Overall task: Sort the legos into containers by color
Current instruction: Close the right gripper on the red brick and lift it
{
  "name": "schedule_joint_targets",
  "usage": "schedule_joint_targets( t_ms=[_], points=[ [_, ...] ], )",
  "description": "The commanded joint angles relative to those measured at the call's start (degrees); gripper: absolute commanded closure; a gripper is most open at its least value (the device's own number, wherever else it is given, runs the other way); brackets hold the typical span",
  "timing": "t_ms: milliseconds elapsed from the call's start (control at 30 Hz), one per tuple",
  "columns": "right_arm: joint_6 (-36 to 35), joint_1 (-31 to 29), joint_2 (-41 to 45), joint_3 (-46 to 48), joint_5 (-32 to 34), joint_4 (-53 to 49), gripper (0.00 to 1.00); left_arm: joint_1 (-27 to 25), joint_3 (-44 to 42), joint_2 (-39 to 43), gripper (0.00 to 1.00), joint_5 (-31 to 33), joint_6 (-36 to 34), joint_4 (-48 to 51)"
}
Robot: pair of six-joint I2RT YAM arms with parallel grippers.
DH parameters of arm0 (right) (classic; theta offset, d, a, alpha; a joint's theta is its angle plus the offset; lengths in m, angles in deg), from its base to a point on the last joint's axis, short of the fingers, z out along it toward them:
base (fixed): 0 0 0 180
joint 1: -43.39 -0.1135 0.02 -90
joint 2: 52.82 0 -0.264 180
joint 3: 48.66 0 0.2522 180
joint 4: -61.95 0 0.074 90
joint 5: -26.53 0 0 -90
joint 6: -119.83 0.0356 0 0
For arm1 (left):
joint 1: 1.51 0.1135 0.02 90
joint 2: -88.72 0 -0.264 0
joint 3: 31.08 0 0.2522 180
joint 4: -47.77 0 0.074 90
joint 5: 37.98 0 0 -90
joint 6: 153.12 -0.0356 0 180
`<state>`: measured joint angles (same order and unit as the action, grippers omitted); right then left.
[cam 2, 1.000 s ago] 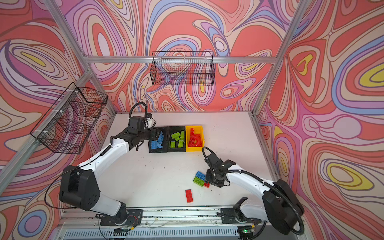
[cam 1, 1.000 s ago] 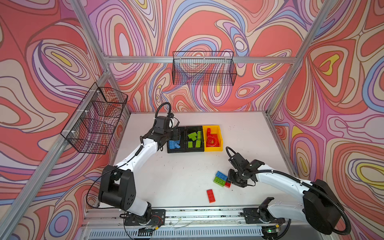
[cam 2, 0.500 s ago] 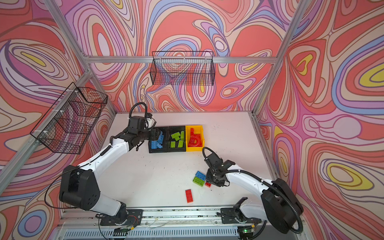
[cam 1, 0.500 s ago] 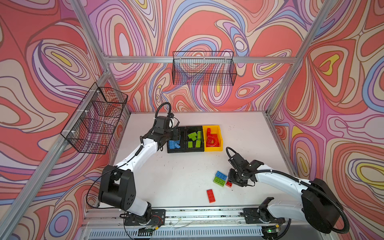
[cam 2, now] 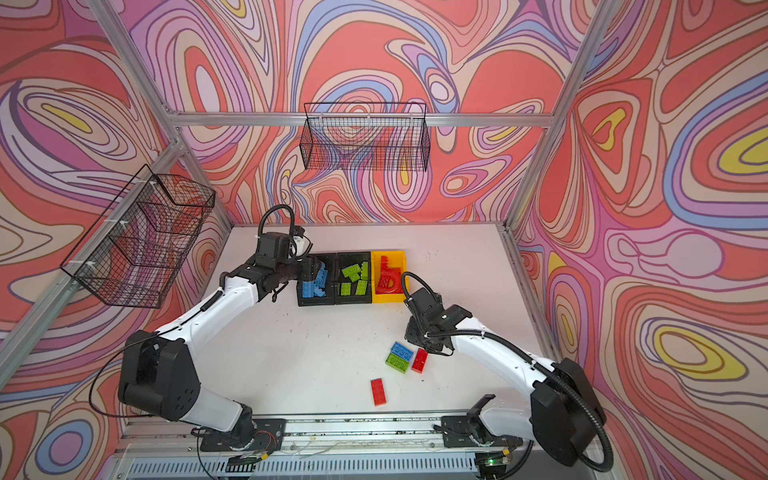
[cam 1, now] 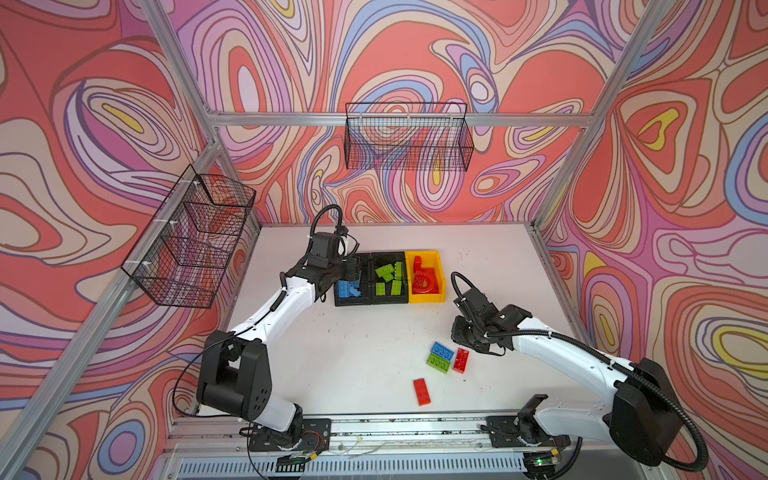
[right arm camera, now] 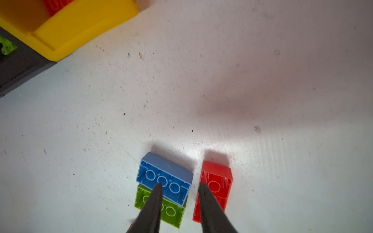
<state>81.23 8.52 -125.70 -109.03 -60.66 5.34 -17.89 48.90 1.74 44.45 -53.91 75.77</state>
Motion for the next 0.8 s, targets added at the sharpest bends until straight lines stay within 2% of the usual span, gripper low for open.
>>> schedule_joint_targets(
  t_ms=[0,167,333,767],
  points=[
    [0.0,0.2,-0.1,1.2,1.3,-4.3,0.59,0.4,-0.3,1.6,0.4,-0.7,-0.2,-1.1],
    [1.3,0.2,2.4,4.0,-1.1,-5.1,0.42,0.4,-0.3,1.2,0.41,-1.3,0.0,-1.1],
    [1.2,0.0,1.5,7.0,-3.8,-2.7,0.43,0.4,-0.3,1.4,0.41,-1.5,0.0,-1.1],
    [1.2,-0.3,-1.2,8.9,-5.4,2.0,0.45,0.4,-0.4,1.2,0.42,-1.7,0.1,-1.1]
  ],
)
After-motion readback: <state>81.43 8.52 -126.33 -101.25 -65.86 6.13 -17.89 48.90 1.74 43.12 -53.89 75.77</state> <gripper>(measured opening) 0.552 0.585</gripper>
